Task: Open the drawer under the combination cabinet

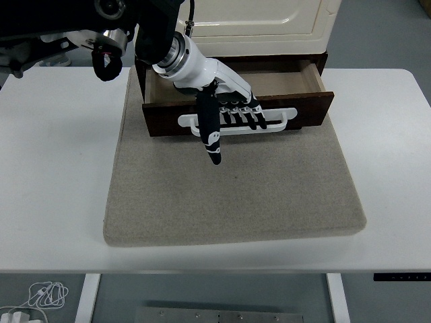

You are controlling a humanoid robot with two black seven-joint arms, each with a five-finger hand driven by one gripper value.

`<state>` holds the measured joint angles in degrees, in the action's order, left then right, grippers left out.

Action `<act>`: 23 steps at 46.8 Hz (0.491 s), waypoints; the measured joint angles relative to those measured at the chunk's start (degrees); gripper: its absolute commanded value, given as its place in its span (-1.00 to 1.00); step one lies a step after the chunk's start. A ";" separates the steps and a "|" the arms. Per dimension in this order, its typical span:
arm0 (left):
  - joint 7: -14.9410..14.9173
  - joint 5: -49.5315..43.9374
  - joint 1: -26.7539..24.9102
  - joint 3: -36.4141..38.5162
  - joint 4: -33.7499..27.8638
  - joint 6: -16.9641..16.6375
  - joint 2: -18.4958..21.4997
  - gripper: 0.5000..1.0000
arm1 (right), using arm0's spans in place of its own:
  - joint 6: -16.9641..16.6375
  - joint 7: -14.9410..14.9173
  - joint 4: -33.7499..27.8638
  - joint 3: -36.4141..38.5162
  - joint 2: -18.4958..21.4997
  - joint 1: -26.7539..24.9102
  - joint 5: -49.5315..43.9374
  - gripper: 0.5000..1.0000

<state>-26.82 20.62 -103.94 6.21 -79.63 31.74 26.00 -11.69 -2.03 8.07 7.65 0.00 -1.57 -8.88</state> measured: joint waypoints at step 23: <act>0.00 -0.38 -0.04 -0.37 -1.28 0.69 0.44 1.00 | 0.00 -0.02 0.00 0.00 0.00 0.01 0.00 0.70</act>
<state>-26.82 20.24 -103.98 5.84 -80.91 32.43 26.44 -11.69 -2.06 8.07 7.65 0.00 -1.56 -8.88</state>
